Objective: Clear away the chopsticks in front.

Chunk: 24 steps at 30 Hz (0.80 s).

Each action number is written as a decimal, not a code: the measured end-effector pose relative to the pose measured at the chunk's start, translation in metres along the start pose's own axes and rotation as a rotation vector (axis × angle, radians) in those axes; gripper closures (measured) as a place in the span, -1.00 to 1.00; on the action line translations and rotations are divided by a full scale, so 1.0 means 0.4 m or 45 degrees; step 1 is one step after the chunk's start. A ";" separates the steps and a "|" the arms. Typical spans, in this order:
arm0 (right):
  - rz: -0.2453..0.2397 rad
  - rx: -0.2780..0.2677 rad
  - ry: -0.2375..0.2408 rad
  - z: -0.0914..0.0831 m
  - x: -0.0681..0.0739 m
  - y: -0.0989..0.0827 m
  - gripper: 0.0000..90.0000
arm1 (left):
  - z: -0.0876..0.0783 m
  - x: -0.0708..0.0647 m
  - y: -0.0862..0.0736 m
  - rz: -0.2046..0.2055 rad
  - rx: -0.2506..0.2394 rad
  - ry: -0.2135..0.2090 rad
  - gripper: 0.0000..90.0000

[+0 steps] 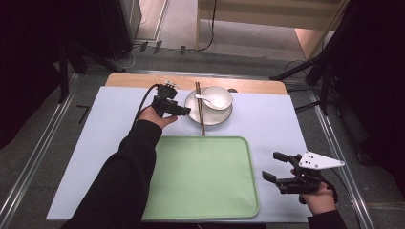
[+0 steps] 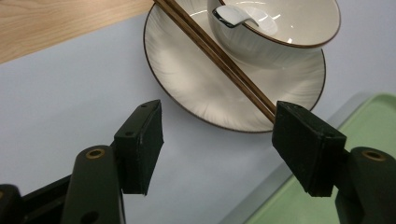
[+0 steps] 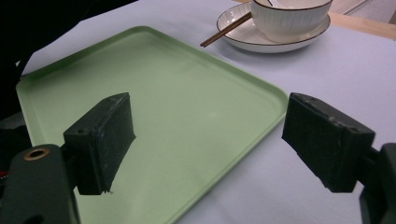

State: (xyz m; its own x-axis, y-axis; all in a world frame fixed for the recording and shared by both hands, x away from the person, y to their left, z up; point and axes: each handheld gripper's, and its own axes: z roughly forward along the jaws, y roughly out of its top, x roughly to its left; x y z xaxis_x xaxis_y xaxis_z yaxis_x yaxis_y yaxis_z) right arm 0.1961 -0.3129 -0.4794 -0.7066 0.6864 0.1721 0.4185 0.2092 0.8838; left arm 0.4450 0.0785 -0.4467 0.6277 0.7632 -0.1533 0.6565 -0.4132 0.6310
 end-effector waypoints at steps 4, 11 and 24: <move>-0.005 -0.002 0.002 -0.001 0.000 0.000 -0.62 | 0.039 -0.014 0.011 -0.012 0.011 -0.002 -0.18; 0.003 -0.011 0.001 -0.008 -0.001 -0.005 -0.62 | 0.097 -0.030 0.016 -0.030 0.035 0.028 -0.16; 0.011 -0.016 -0.002 -0.020 -0.005 -0.012 -0.62 | 0.154 -0.043 0.018 -0.048 0.061 0.055 -0.12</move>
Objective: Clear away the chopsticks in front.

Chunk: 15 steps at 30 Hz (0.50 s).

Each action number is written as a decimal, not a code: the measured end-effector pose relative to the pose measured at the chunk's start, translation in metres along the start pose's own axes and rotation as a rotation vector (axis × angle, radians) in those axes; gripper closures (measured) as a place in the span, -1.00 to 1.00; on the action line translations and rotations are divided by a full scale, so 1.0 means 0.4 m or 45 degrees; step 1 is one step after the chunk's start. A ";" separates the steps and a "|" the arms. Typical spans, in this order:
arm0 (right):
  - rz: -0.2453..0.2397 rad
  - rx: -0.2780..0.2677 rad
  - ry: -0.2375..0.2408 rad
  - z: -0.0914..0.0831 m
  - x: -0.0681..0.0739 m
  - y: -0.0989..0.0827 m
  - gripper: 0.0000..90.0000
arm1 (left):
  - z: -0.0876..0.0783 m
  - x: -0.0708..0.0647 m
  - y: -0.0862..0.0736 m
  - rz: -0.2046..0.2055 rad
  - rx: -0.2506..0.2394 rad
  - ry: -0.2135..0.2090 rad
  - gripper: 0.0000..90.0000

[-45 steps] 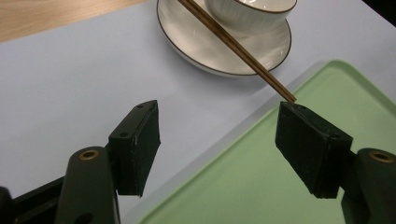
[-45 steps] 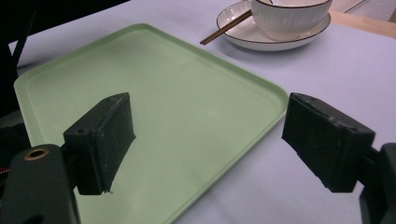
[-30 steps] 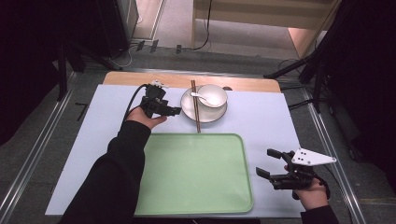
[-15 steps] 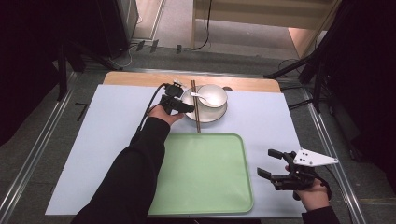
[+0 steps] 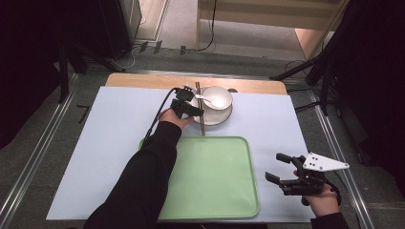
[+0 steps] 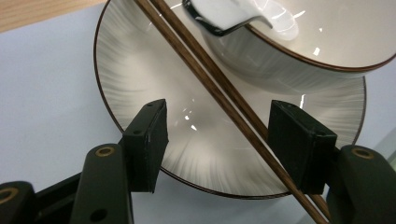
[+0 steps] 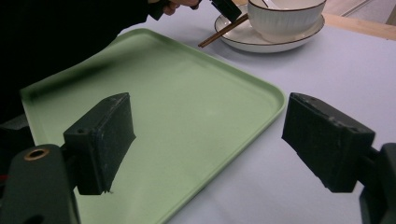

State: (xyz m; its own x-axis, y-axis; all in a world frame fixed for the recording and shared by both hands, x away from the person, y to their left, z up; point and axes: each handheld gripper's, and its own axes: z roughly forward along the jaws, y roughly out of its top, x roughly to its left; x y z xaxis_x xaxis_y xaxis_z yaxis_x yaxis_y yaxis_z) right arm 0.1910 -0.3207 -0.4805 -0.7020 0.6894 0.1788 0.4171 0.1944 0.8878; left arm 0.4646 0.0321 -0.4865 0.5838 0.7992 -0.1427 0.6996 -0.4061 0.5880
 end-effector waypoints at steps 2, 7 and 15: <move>-0.002 -0.001 0.001 0.000 0.000 0.000 -0.62 | 0.001 0.002 -0.001 0.002 0.001 -0.001 -0.12; -0.007 0.001 -0.001 0.002 0.000 0.001 -0.62 | 0.009 0.001 -0.001 -0.015 -0.008 0.031 0.08; -0.006 0.003 0.006 0.003 0.001 0.000 -0.62 | 0.039 0.014 -0.001 -0.165 0.013 0.055 0.58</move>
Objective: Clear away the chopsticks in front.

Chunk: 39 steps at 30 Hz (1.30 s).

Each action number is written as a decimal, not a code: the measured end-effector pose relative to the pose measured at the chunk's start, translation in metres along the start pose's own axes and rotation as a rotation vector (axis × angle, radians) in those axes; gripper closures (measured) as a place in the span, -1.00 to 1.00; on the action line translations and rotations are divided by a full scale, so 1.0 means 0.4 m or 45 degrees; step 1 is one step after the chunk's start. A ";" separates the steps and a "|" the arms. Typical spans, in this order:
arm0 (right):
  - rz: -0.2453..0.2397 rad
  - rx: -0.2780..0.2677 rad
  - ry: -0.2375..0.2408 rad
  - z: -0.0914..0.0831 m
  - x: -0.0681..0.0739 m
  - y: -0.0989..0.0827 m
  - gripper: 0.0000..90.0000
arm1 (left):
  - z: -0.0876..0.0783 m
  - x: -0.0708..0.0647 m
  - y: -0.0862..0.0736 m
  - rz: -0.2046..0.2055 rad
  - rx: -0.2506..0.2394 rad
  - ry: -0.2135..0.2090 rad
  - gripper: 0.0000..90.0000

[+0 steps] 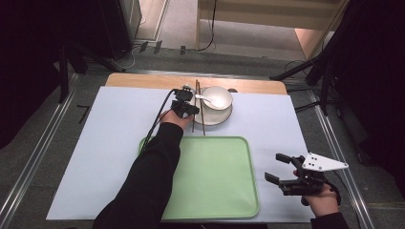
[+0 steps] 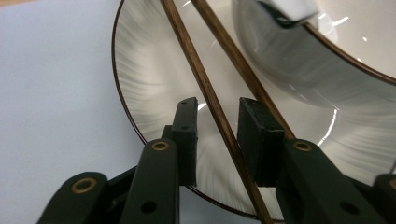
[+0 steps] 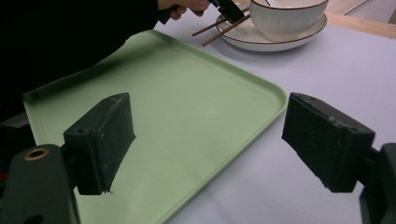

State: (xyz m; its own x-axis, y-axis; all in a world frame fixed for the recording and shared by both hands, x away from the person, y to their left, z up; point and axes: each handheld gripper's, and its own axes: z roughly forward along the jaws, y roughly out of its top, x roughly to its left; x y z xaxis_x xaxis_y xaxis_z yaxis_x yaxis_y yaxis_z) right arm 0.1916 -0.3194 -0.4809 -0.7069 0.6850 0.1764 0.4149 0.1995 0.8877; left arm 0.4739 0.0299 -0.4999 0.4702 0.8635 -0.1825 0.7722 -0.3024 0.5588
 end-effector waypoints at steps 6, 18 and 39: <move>-0.008 0.002 0.001 0.000 0.000 0.001 -0.62 | 0.009 0.004 0.000 -0.090 0.000 0.017 0.77; -0.008 0.006 0.005 0.001 0.002 0.002 -0.62 | 0.011 0.008 -0.003 -0.189 -0.007 0.004 0.91; -0.015 0.008 -0.002 0.005 0.001 0.004 -0.62 | -0.190 0.119 -0.039 -0.217 -0.067 -0.034 0.92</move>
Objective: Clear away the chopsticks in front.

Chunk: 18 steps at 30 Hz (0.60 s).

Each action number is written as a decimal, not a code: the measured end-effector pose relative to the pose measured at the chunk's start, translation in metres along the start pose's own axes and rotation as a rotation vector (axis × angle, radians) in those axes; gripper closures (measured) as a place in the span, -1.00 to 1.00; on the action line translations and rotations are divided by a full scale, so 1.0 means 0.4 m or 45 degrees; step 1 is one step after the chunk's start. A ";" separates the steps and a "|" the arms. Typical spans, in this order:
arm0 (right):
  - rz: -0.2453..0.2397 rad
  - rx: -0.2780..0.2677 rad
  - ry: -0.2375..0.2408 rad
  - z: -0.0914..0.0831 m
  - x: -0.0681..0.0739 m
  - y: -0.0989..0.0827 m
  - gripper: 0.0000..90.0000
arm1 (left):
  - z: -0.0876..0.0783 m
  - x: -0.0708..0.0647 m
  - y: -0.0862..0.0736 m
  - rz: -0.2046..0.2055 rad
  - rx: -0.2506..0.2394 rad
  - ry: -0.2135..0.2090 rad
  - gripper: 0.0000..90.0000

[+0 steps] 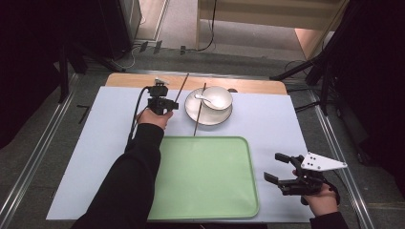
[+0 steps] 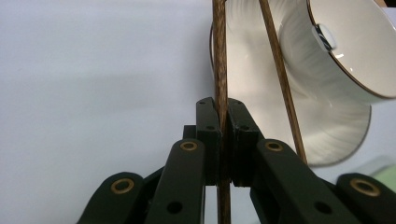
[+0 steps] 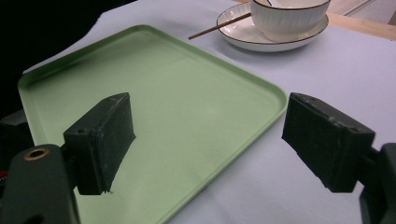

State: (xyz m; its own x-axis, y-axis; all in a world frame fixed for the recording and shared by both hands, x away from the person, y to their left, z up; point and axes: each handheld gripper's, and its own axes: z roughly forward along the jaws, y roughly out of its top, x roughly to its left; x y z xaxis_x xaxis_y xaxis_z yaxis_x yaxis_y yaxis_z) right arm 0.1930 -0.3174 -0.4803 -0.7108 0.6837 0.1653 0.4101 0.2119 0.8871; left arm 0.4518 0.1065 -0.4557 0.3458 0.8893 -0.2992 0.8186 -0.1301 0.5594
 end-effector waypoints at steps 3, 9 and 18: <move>-0.004 0.002 -0.002 0.001 0.000 0.000 -0.62 | -0.039 0.008 -0.024 0.008 0.002 -0.033 0.92; -0.012 0.012 -0.006 0.003 0.003 0.003 -0.62 | -0.091 0.000 -0.097 0.041 0.003 -0.089 0.91; -0.015 0.018 -0.007 0.011 0.006 0.008 -0.62 | -0.142 0.003 -0.208 0.069 0.012 -0.089 0.91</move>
State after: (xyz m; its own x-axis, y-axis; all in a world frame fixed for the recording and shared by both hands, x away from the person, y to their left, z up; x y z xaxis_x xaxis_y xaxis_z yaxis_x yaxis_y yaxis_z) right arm 0.1949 -0.3120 -0.4791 -0.7126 0.6848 0.1525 0.4098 0.2299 0.8827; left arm 0.3582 0.1433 -0.4587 0.4205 0.8482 -0.3219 0.8020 -0.1816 0.5690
